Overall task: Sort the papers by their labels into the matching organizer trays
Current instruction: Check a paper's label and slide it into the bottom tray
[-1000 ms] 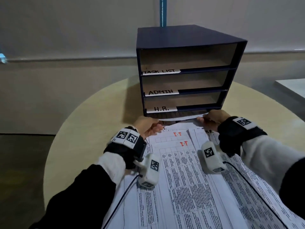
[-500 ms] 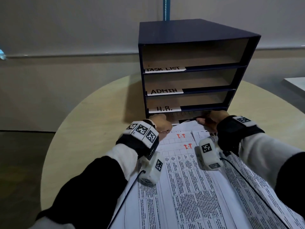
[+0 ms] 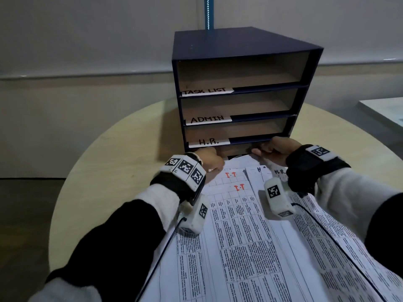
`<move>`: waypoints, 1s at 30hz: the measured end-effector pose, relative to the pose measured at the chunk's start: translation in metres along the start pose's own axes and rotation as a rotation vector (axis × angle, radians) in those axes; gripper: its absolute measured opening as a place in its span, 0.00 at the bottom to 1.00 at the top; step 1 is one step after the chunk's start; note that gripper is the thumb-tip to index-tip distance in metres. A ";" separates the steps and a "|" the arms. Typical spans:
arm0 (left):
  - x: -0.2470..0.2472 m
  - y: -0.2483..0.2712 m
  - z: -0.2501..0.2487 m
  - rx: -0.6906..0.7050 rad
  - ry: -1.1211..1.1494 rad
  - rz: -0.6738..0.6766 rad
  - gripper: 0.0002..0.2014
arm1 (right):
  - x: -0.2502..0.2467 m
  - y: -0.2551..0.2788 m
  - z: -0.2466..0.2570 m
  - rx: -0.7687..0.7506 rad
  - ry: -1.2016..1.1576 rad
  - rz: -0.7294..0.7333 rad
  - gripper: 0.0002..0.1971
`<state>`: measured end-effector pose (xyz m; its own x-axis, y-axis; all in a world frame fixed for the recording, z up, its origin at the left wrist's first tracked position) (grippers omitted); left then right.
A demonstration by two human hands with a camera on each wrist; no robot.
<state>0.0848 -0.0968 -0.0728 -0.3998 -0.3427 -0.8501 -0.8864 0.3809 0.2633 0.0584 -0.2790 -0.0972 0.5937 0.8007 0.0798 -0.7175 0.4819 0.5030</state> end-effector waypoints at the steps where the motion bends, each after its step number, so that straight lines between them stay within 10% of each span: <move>1: -0.001 0.003 -0.007 0.028 0.016 -0.031 0.06 | -0.002 0.007 0.002 0.002 -0.023 0.029 0.18; 5: 0.006 0.021 -0.038 0.139 0.089 -0.096 0.04 | -0.024 0.035 0.012 -0.040 0.030 0.067 0.09; 11: 0.031 0.049 -0.068 0.090 0.107 -0.022 0.22 | -0.062 0.065 0.013 -0.360 0.893 0.049 0.13; 15: 0.036 0.051 -0.073 0.013 0.212 -0.069 0.13 | -0.068 0.075 -0.006 -0.461 1.211 0.091 0.22; 21: 0.039 0.056 -0.082 0.057 0.339 -0.087 0.13 | -0.064 0.088 -0.016 -0.593 1.309 0.096 0.43; 30: 0.042 0.054 -0.065 0.020 0.351 0.015 0.24 | -0.059 0.102 -0.009 -0.697 1.330 -0.073 0.27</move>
<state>0.0051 -0.1464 -0.0652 -0.4715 -0.6104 -0.6365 -0.8765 0.4036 0.2622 -0.0532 -0.2734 -0.0584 0.1540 0.3133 -0.9371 -0.9537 0.2951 -0.0580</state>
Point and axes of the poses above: each hand's wrist, its own y-axis away from the middle knuckle, its own x-axis out of the palm, z = x × y, the point moved 5 cm from there along -y, towards the middle knuckle, and after that the axes turned 11 degrees about -z, right-handed, at the moved point
